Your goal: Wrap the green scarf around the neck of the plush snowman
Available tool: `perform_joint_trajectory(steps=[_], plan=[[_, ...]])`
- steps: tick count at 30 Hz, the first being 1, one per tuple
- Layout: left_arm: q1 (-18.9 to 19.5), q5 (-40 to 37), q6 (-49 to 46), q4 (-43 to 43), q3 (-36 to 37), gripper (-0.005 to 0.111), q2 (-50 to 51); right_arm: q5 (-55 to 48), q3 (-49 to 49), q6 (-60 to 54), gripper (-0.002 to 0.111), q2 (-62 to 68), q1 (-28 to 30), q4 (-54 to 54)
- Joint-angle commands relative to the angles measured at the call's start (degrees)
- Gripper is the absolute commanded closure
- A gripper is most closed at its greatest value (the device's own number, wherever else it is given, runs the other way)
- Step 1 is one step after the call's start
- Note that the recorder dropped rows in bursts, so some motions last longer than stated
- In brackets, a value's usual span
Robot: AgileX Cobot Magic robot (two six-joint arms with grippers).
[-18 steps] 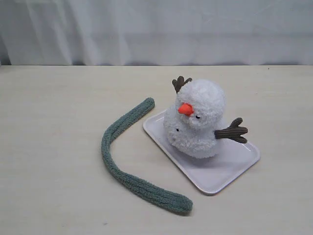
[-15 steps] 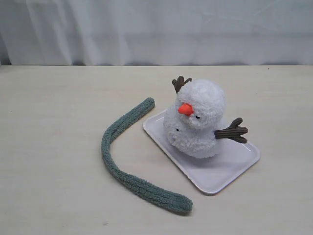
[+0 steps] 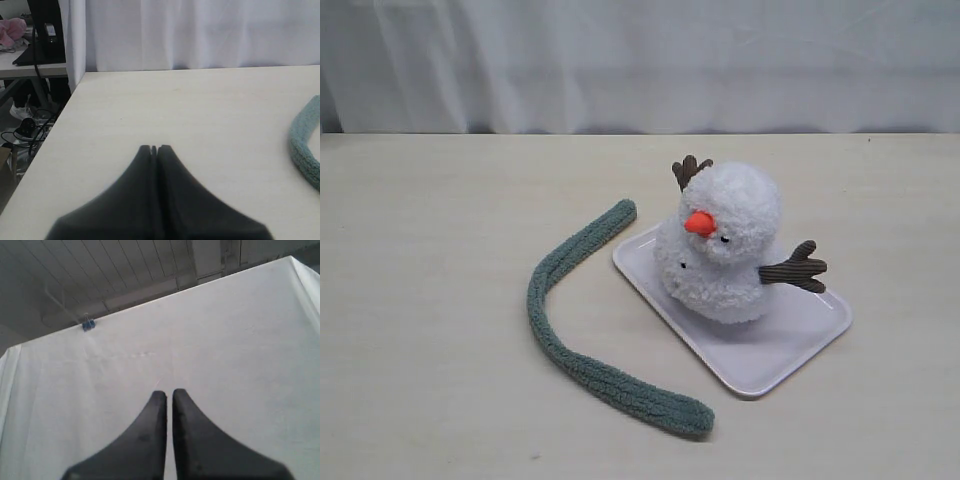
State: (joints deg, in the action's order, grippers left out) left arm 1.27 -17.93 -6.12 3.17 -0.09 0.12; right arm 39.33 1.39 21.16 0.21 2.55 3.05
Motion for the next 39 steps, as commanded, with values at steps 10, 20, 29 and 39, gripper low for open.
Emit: perform_joint_trajectory(steps=[10,20,29,39], plan=[[0.1,0.4,0.4,-0.1,0.1,0.107,-0.1,-72.6,46.8,-13.7,0.021,27.0,0.0,-4.5],[0.1,0.4,0.4,-0.1,0.1,0.107,-0.1,-102.1,52.2,-63.4,0.022,46.6,0.0,-59.4],[0.1,0.4,0.4,-0.1,0.1,0.107,-0.1,-94.0,51.6,-61.0,0.022,54.0,-15.9,-46.4],[0.1,0.4,0.4,-0.1,0.1,0.107,-0.1,-78.2,51.9,-30.4,0.022,73.3,-42.1,-12.4]])
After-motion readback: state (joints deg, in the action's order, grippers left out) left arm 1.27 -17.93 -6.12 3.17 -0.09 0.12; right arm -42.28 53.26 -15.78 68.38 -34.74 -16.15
